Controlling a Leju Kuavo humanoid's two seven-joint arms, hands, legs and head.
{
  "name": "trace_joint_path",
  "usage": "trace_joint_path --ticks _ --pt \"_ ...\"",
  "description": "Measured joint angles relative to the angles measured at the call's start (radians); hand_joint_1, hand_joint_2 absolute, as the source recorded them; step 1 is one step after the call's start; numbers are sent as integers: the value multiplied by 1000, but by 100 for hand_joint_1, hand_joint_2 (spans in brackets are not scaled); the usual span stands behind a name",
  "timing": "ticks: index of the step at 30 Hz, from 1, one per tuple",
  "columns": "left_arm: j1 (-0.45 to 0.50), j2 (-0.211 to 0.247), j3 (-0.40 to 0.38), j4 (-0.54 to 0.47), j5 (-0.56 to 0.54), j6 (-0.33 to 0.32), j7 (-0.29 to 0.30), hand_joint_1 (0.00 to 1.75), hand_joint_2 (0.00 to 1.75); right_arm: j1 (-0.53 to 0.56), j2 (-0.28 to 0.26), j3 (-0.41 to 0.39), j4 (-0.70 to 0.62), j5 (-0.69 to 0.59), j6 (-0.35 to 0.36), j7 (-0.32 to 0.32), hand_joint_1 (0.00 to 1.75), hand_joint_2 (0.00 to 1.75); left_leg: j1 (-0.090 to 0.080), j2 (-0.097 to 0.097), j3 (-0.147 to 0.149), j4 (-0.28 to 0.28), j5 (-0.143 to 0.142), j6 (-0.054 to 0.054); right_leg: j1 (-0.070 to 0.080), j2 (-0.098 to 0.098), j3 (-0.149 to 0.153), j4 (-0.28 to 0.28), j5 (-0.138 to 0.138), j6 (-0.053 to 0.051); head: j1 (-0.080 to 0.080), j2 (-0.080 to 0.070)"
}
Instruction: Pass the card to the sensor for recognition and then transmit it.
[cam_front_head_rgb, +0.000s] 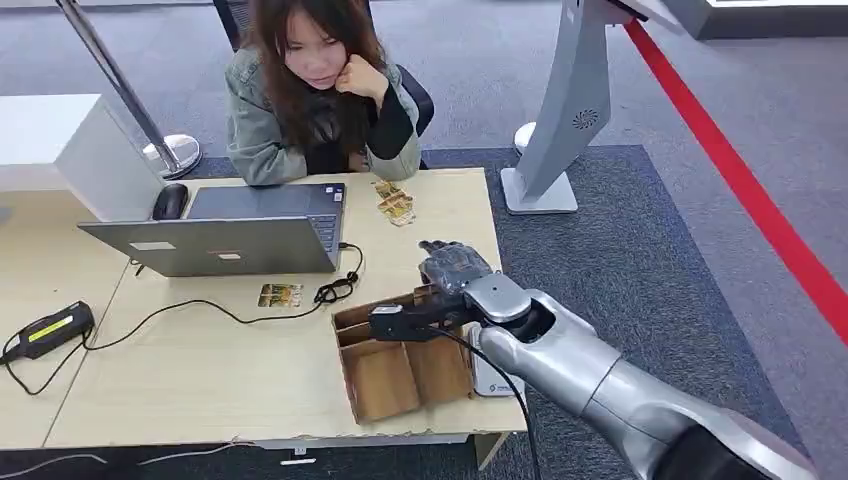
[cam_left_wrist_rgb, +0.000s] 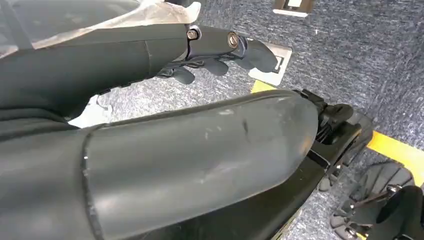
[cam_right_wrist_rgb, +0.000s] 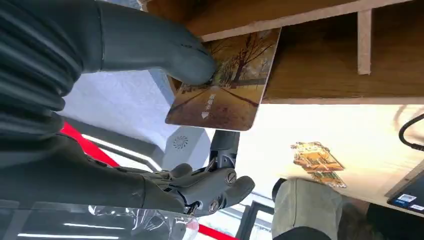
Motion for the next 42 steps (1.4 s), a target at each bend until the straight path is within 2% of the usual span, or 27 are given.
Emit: trace_joint_path --ticks 3,4,5,9,13,22,30,42 --pt "0 0 0 0 -3 0 0 0 0 2 0 0 0 0 -6 3 141 175 0 0 0 0 0 0 0 0 0 0 0 0 0 0" --pt "0 0 0 0 -4 0 0 0 0 3 0 0 0 0 -11 5 141 175 0 0 0 0 0 0 0 0 0 0 0 0 0 0" --pt "-1 0 -1 0 -6 0 0 0 0 5 0 0 0 0 -18 9 150 175 0 0 0 0 0 0 0 0 0 0 0 0 0 0" --pt "-2 0 -1 0 -13 0 0 0 0 15 -2 -8 0 0 -59 24 161 175 0 0 0 0 0 0 0 0 0 0 0 0 0 0" --pt "-2 0 -2 0 -17 0 0 0 0 19 -3 -27 1 5 -94 30 161 175 0 0 0 0 0 0 0 0 0 0 0 0 0 0" --pt "-5 -1 -10 0 -20 0 0 0 0 29 -3 -60 1 15 -122 32 164 175 0 0 0 0 0 0 0 0 0 0 0 0 0 0" --pt "-7 -1 -18 0 -23 0 0 0 0 34 -3 -72 1 23 -125 32 175 175 0 0 0 0 0 0 0 0 0 0 0 0 0 0" --pt "-8 -1 -24 0 -19 0 0 0 0 39 1 -94 2 18 -109 18 175 175 0 0 0 0 0 0 0 0 0 0 0 0 0 0"
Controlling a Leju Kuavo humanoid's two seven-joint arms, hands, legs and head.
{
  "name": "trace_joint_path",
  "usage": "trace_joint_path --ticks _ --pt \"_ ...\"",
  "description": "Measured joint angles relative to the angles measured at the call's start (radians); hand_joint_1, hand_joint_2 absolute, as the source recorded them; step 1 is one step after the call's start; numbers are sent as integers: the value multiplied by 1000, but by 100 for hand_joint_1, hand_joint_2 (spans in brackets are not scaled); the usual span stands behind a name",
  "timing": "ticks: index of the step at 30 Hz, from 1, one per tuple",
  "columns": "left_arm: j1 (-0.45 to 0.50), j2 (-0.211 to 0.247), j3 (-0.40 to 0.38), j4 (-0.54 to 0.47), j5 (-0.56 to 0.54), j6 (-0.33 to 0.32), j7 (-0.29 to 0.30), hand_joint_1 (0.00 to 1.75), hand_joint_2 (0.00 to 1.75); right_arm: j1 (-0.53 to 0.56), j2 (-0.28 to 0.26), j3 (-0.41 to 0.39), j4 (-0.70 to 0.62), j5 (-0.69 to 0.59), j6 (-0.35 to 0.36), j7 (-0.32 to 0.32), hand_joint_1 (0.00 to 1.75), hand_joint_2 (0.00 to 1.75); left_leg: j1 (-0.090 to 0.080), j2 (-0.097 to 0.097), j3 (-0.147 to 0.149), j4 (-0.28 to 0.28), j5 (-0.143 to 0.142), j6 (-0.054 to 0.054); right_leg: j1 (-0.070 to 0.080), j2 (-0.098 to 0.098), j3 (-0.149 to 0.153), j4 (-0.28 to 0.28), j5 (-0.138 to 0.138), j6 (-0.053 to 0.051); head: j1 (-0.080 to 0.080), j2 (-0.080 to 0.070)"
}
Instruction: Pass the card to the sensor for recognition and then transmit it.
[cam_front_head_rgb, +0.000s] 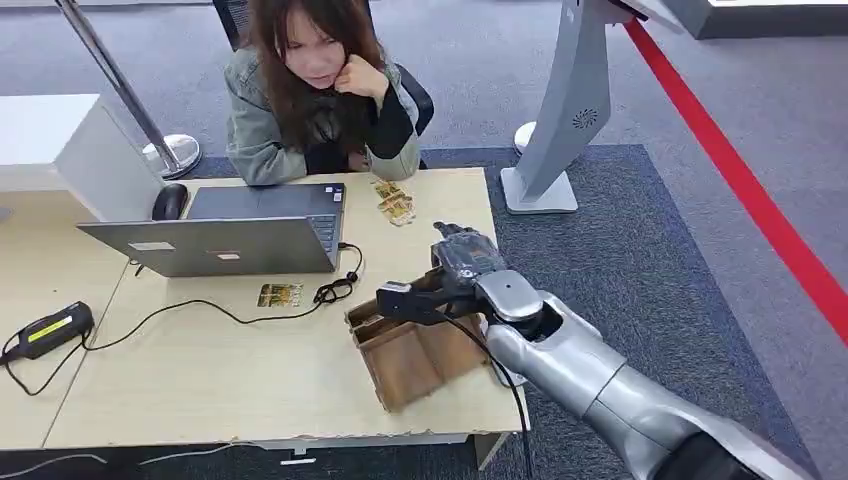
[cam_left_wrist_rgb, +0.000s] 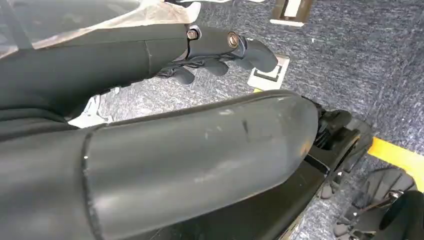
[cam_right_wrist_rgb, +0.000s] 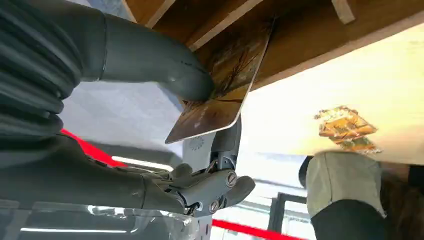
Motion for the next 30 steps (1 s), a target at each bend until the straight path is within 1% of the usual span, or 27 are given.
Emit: trace_joint_path --ticks 2,7,10,16,23,30 --pt "0 0 0 0 0 -3 0 0 0 0 4 -8 3 -39 35 -27 175 175 0 0 0 0 0 0 0 0 0 0 0 0 0 0" --pt "0 0 0 0 -1 -5 0 0 0 6 17 -16 19 -134 65 -76 175 175 0 0 0 0 0 0 0 0 0 0 0 0 0 0" --pt "0 0 0 0 -2 -5 0 0 0 5 19 -16 28 -134 50 -70 175 175 0 0 0 0 0 0 0 0 0 0 0 0 0 0" --pt "-1 0 0 0 -3 -5 0 0 0 4 23 -16 38 -194 68 -90 175 175 0 0 0 0 0 0 0 0 0 0 0 0 0 0" --pt "-1 1 0 0 -4 -5 0 0 0 4 24 -16 38 -199 69 -90 175 175 0 0 0 0 0 0 0 0 0 0 0 0 0 0" --pt "-1 1 0 0 -10 -5 0 0 0 3 24 -15 39 -267 61 -105 175 175 0 0 0 0 0 0 0 0 0 0 0 0 0 0"
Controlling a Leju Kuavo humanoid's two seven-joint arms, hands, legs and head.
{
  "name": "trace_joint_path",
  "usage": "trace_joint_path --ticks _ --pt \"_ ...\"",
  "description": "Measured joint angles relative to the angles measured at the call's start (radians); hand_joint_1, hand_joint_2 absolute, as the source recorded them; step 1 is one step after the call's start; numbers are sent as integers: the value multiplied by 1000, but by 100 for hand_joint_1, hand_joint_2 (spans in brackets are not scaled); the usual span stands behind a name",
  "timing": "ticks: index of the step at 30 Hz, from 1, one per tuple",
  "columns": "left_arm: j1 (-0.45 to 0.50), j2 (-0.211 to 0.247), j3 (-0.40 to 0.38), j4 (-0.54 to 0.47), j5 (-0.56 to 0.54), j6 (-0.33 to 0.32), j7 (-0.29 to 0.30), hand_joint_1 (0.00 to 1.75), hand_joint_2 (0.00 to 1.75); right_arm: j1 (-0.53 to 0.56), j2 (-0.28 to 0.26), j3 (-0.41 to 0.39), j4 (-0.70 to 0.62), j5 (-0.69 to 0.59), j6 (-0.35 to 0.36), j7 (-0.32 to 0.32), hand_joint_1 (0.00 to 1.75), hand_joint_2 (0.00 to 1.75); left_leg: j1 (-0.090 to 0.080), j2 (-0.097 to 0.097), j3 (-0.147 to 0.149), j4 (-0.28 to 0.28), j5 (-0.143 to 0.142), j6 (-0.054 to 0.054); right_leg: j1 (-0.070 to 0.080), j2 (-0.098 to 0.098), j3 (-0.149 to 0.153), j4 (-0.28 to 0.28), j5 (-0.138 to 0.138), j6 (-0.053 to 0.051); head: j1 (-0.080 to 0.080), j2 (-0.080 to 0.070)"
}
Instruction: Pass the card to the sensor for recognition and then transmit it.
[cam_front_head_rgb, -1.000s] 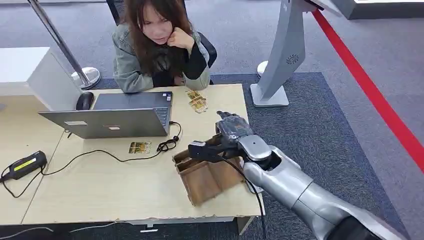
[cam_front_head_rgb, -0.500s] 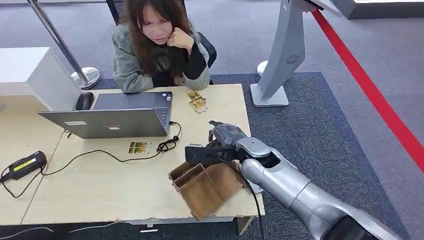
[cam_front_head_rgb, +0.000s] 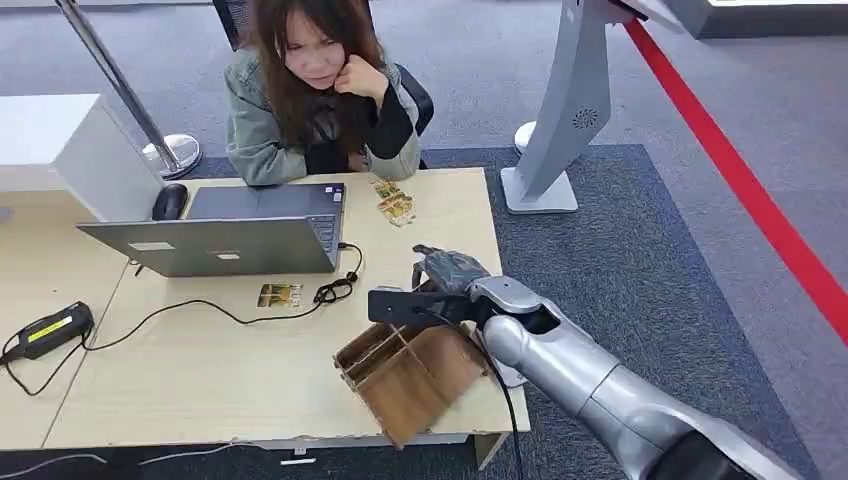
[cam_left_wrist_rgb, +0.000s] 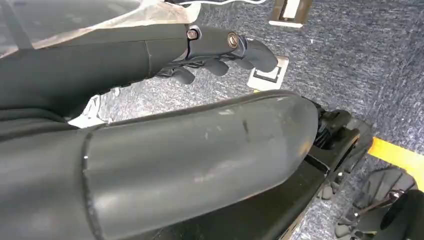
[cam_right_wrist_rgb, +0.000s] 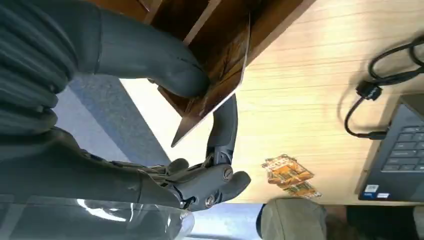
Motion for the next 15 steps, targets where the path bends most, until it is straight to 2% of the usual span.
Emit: trace_joint_path --ticks 15 --pt "-1 0 0 0 -6 -2 0 0 0 -2 11 5 15 -166 -30 -56 175 175 0 0 0 0 0 0 0 0 0 0 0 0 0 0"
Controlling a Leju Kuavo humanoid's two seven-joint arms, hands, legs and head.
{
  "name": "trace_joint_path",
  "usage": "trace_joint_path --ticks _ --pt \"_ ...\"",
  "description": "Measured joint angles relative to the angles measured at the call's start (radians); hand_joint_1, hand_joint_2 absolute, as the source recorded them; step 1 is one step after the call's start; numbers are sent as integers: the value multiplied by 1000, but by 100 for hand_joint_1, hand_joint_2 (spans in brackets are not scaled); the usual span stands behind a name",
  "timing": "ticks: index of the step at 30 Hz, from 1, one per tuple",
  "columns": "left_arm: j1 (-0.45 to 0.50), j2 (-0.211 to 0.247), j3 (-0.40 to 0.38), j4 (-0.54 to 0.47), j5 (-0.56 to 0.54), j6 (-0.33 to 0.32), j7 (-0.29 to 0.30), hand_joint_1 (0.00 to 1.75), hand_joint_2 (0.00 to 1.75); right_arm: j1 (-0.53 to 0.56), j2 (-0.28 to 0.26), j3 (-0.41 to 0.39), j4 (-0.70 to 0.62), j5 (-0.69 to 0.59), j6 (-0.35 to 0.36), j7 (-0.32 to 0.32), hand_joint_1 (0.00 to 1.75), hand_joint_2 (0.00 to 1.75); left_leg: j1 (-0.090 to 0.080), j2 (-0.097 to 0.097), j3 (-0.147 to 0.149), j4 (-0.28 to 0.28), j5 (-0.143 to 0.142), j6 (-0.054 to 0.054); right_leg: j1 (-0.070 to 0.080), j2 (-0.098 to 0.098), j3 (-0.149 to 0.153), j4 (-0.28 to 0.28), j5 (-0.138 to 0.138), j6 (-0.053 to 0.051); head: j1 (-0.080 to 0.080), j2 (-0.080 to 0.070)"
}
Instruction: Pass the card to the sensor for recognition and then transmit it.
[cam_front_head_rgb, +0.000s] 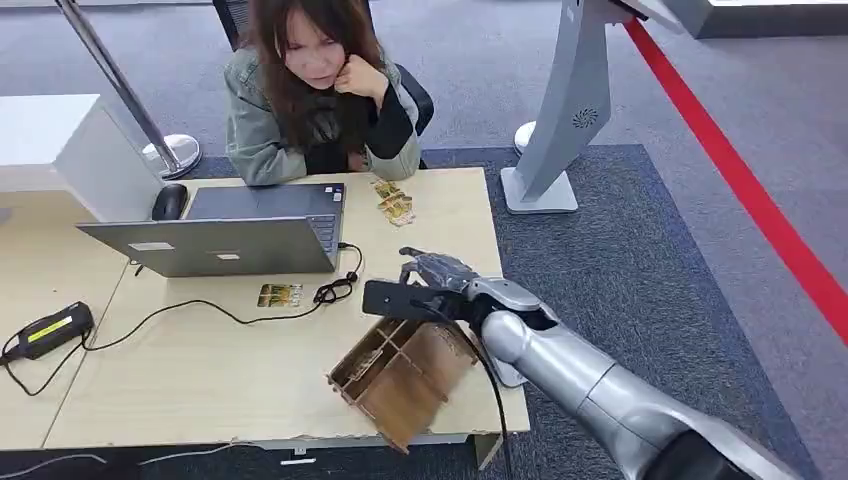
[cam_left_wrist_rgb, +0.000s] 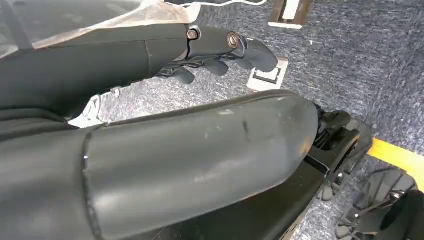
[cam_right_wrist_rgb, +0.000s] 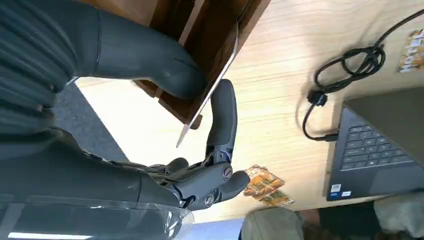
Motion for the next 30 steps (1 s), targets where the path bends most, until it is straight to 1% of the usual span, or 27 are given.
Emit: trace_joint_path --ticks 3,6,11,17,19,21,24,26,30 --pt "0 0 0 0 0 0 0 0 0 0 3 2 5 23 -29 0 175 175 0 0 0 0 0 0 0 0 0 0 0 0 0 0" --pt "0 0 0 0 0 2 0 0 0 -2 7 10 9 91 -92 16 175 175 0 0 0 0 0 0 0 0 0 0 0 0 0 0" --pt "0 0 0 0 -2 5 0 0 0 -6 16 31 19 221 -159 52 175 175 0 0 0 0 0 0 0 0 0 0 0 0 0 0" --pt "-1 -1 0 0 -8 7 0 0 0 -6 27 43 20 349 -186 74 175 175 0 0 0 0 0 0 0 0 0 0 0 0 0 0" --pt "-1 -1 0 0 -11 7 0 0 0 -5 32 43 20 350 -183 65 175 175 0 0 0 0 0 0 0 0 0 0 0 0 0 0" --pt "-1 -1 0 0 -12 7 0 0 0 -2 36 36 20 329 -163 43 175 175 0 0 0 0 0 0 0 0 0 0 0 0 0 0" --pt "-2 -1 0 0 -16 1 0 0 0 10 46 11 20 248 -112 5 175 175 0 0 0 0 0 0 0 0 0 0 0 0 0 0" --pt "-2 -1 0 0 -18 0 0 0 0 17 50 -7 21 211 -95 -8 175 175 0 0 0 0 0 0 0 0 0 0 0 0 0 0" --pt "-2 -1 0 0 -18 -2 0 0 0 20 53 -41 34 167 -100 -37 175 175 0 0 0 0 0 0 0 0 0 0 0 0 0 0"
